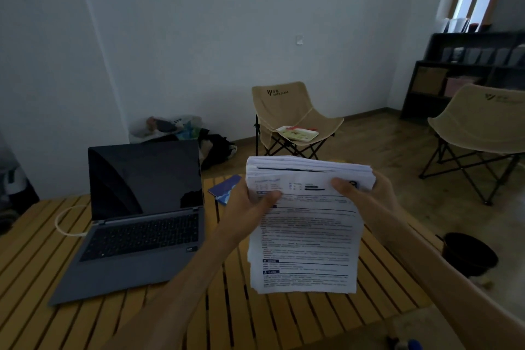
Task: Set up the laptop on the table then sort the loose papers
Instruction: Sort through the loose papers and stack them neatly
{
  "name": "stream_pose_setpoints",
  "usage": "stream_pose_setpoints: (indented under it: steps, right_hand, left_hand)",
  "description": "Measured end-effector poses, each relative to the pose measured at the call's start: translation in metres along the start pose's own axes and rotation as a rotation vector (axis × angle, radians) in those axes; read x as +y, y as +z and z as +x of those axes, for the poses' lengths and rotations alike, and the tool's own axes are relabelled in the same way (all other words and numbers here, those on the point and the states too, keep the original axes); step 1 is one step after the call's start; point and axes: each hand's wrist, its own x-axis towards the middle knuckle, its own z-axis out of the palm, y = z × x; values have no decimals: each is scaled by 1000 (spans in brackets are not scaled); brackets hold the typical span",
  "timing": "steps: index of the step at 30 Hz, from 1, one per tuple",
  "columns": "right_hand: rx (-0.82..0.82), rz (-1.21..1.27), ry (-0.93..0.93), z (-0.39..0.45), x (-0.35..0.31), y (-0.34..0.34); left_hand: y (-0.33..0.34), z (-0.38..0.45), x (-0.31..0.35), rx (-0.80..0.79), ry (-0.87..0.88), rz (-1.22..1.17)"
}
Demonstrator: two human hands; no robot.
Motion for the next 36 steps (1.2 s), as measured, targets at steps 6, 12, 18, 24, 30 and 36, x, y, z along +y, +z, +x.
stream_pose_setpoints:
  steps: [6, 12, 18, 24, 30, 36]
  right_hand:
    - [-28, 65, -32, -5, -3, 0]
    - [-358, 55, 245, -33, 56, -10]
    - [-114, 87, 210, -44, 71, 17]
    - [-63, 96, 270, -53, 88, 18]
    - [-269, 50, 360, -68, 111, 15]
    - [-80, -91, 276, -33, 53, -14]
  left_hand:
    - [12, -11, 1, 126, 57, 38]
    - [12, -11, 0, 156, 25, -38]
    - [5, -2, 2, 126, 69, 11]
    - [10, -3, -1, 74, 116, 6]
    - [5, 2, -2, 35, 68, -44]
    - [7, 2, 8, 43, 70, 11]
